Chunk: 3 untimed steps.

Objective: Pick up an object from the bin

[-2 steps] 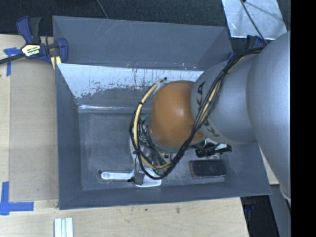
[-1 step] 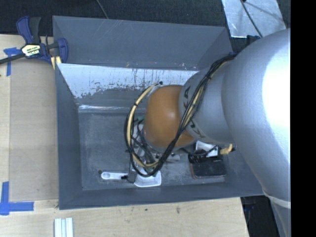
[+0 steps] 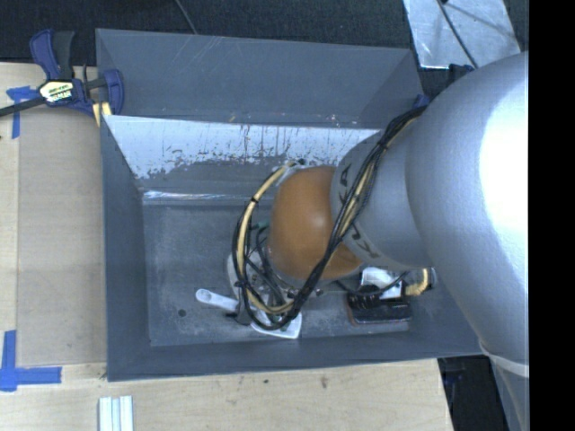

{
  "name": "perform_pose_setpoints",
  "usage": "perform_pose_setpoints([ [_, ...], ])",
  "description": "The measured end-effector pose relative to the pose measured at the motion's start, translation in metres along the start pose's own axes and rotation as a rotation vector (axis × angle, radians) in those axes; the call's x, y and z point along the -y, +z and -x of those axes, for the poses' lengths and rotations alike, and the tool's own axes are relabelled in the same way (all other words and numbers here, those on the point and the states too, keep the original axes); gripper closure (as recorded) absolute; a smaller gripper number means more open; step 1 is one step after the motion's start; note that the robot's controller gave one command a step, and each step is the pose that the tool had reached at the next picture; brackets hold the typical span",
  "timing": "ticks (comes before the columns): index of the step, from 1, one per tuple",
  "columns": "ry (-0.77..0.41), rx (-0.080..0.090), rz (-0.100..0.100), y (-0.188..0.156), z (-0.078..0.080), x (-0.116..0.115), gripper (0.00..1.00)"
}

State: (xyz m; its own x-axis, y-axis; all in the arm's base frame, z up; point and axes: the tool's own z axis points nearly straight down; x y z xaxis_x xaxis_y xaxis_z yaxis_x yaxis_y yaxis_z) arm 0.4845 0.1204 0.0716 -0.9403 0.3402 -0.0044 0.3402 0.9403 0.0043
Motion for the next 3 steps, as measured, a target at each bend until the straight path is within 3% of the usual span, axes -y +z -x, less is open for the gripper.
perform_pose_setpoints([
  [3, 0.000, -0.002, -0.002, -0.011, 0.000, 0.000, 1.00],
])
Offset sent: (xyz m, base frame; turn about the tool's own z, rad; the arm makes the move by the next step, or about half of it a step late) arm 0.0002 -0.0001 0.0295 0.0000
